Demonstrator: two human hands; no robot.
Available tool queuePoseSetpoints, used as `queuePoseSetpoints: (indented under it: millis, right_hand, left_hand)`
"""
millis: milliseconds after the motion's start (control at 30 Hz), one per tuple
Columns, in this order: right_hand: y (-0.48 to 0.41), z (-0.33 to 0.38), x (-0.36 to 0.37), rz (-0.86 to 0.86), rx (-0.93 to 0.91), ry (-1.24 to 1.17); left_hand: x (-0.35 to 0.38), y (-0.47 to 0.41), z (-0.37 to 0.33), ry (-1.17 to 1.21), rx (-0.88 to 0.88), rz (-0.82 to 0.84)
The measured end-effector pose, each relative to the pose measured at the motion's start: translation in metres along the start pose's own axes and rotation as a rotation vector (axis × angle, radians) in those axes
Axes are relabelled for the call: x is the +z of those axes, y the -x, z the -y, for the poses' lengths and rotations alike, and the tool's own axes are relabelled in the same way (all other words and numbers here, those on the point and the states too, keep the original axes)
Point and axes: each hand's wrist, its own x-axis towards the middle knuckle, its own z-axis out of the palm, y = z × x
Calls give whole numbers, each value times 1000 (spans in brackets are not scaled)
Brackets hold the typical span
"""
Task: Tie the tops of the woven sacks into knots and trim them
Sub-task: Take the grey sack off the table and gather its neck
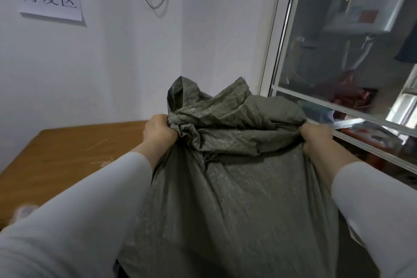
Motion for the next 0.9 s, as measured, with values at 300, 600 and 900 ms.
queuePoseSetpoints:
  millis: [300, 600, 900]
  right_hand:
    - [-21, -87, 28, -35, 195, -10]
    - [-84, -122, 53, -80, 244, 50]
    - [-132, -175, 54, -84, 346, 106]
  left_hand:
    - [50, -13, 47, -25, -55, 72]
    - [118, -50, 48, -40, -105, 201]
    - [181, -49, 55, -108, -142, 503]
